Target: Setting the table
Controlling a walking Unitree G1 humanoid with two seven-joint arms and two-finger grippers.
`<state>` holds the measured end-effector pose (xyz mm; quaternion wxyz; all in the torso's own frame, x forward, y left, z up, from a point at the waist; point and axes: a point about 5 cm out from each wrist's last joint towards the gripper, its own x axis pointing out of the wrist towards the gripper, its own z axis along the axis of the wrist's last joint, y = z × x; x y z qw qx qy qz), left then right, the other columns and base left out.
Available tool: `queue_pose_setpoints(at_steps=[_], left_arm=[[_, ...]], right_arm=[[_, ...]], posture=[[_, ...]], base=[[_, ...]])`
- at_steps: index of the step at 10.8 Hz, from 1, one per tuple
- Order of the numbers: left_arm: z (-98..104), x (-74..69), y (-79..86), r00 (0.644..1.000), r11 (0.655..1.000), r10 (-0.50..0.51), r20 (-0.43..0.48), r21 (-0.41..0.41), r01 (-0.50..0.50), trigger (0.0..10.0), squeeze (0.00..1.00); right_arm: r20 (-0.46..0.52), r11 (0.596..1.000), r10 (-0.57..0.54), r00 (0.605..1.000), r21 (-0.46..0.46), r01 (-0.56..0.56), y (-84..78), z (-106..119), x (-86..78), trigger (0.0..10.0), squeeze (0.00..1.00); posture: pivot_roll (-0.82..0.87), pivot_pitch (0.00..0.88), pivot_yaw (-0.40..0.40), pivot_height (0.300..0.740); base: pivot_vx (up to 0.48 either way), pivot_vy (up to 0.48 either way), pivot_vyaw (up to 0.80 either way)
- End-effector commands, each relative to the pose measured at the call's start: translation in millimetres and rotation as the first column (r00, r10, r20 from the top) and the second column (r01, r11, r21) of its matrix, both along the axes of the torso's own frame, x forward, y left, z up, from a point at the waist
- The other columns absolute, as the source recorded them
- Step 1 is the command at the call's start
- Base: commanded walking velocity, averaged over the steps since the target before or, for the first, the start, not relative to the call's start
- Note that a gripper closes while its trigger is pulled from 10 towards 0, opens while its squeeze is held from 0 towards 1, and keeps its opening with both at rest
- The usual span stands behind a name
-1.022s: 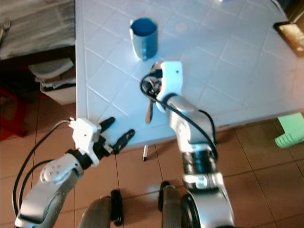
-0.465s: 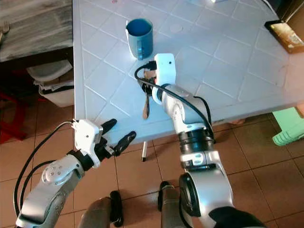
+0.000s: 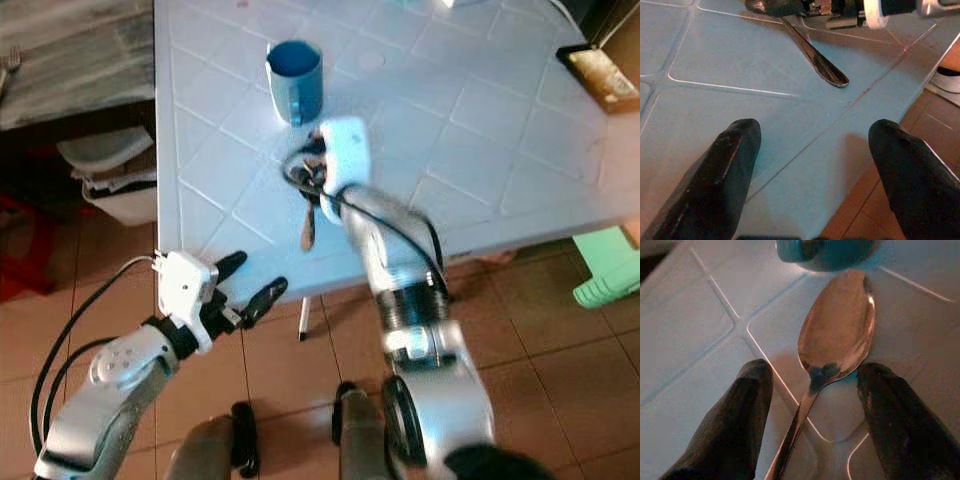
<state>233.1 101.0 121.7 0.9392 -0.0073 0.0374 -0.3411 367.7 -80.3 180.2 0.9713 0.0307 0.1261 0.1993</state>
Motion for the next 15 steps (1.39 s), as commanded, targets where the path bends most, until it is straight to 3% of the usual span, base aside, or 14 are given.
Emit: queue_pose_setpoints(at_steps=[1,2,4,6,7,8,9,10,12,13,14,15], left_arm=[[-7,-3.0,0.3,0.999,1.0,0.001,-0.033,0.02,-0.001,10.0,0.0],[-7,-2.9,0.1,0.999,1.0,0.003,-0.033,0.019,-0.003,10.0,0.0],[-7,-3.0,0.1,0.999,1.0,0.004,-0.033,0.019,-0.004,10.0,0.0],[-7,-3.0,0.4,0.999,1.0,0.003,-0.033,0.019,-0.002,10.0,0.0],[-7,-2.7,0.3,0.999,1.0,0.002,-0.033,0.019,-0.002,10.0,0.0],[-7,-2.6,0.4,0.999,1.0,0.004,-0.033,0.021,-0.003,10.0,0.0],[-7,-2.3,0.4,0.999,1.0,0.007,-0.033,0.023,-0.006,10.0,0.0],[-7,-2.2,0.3,0.999,1.0,0.009,-0.033,0.023,-0.008,10.0,0.0],[-7,-2.3,0.2,0.999,1.0,0.011,-0.035,0.024,-0.011,10.0,0.0],[-7,-2.4,0.0,0.999,1.0,0.01,-0.035,0.025,-0.009,10.0,0.0],[-7,-2.5,0.1,0.999,1.0,0.008,-0.036,0.026,-0.008,10.0,0.0],[-7,-2.5,0.1,0.999,1.0,0.008,-0.036,0.027,-0.007,10.0,0.0]], right_arm=[[-0.197,1.0,-0.003,0.98,-0.017,0.0,1.1,-47,-11.3,10.0,0.0],[-0.241,0.998,-0.011,0.971,0.051,0.024,1.3,-52,-13.8,10.0,0.0],[-0.311,0.958,0.022,0.95,0.277,0.068,7.7,-58,-19.2,10.0,0.0],[-0.307,0.942,0.037,0.951,0.33,0.07,8.3,-57,-19.8,10.0,0.0],[-0.295,0.962,0.018,0.955,0.265,0.063,5.2,-58,-18.6,10.0,0.0],[-0.251,0.995,-0.018,0.968,0.091,0.042,-0.1,-62,-17.0,10.0,0.0],[-0.199,0.991,-0.058,0.978,-0.127,0.033,-7.5,-69,-16.5,10.0,0.0],[-0.161,0.97,-0.066,0.985,-0.243,0.025,-10.9,-73,-17.0,10.0,0.0],[-0.196,0.961,-0.093,0.976,-0.273,0.037,-15.0,-82,-20.5,10.0,0.0],[-0.216,0.973,-0.094,0.972,-0.225,0.044,-15.2,-83,-20.8,3.5,0.0],[-0.229,0.98,-0.097,0.969,-0.194,0.052,-14.8,-83,-20.5,0.0,0.0],[-0.235,0.98,-0.101,0.967,-0.19,0.056,-15.2,-83,-20.0,0.0,0.0]], posture=[[-0.01,0.293,0.069,0.74],[0.0,0.293,0.07,0.74],[0.0,0.293,0.07,0.74],[0.0,0.293,0.072,0.74],[0.0,0.294,0.071,0.74],[0.0,0.294,0.071,0.74],[0.0,0.294,0.07,0.74],[0.0,0.294,0.069,0.74],[0.0,0.294,0.07,0.74],[0.0,0.294,0.07,0.74],[0.0,0.294,0.071,0.74],[0.0,0.294,0.071,0.74]], base=[[0.0,0.0,0.0],[0.0,0.0,0.0],[0.0,0.0,0.0],[0.0,0.0,0.0],[0.0,0.0,0.0],[0.0,0.0,0.0],[0.0,0.0,0.0],[0.0,0.0,0.0],[0.0,0.0,0.0],[0.0,0.0,0.0],[0.0,0.0,0.0],[0.0,0.0,0.0]])
